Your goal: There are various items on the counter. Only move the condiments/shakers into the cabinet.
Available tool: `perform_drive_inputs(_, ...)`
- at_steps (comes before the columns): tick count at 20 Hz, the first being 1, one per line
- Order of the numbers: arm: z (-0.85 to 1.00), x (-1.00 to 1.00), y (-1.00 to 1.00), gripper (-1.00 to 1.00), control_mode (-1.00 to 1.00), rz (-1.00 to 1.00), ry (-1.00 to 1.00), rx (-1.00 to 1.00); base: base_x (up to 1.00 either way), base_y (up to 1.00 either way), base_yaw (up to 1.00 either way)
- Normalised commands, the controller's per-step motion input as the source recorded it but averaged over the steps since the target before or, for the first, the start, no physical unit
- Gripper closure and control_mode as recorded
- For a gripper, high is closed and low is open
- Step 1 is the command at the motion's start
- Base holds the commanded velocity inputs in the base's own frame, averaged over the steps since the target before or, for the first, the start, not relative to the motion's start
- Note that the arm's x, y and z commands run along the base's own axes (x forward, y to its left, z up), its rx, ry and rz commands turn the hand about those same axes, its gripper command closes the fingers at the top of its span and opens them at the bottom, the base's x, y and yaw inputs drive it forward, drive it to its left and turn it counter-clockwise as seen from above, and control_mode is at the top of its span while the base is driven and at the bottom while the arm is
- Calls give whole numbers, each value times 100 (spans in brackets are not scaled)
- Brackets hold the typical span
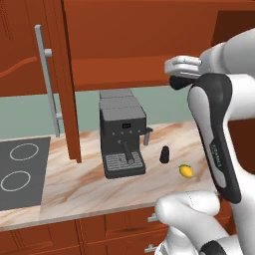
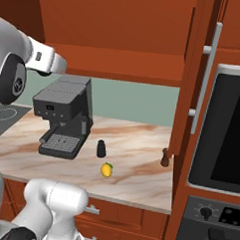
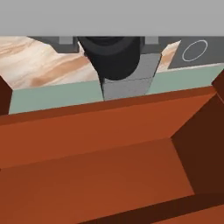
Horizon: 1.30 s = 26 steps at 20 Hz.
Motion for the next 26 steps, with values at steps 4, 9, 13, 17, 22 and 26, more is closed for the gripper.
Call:
perform_drive_inputs(4, 33, 52, 51, 100, -100, 7, -12, -1, 0, 0, 0)
perform_drive_inputs(9, 0, 68, 59, 100, -100, 4, 0, -8, 0, 0, 0)
perform_drive_inputs(13, 0, 89, 50, 100, -100, 2, 0, -7, 0, 0, 0)
perform_drive_inputs(17, 0, 76, 27, 100, -100, 1, 4, -5, 0, 0, 0)
perform_drive_inputs(22, 0, 74, 19, 100, -100, 2, 7, -1, 0, 0, 0)
perform_drive_inputs(26, -1, 62, 18, 100, -100, 2, 8, -1, 0, 0, 0)
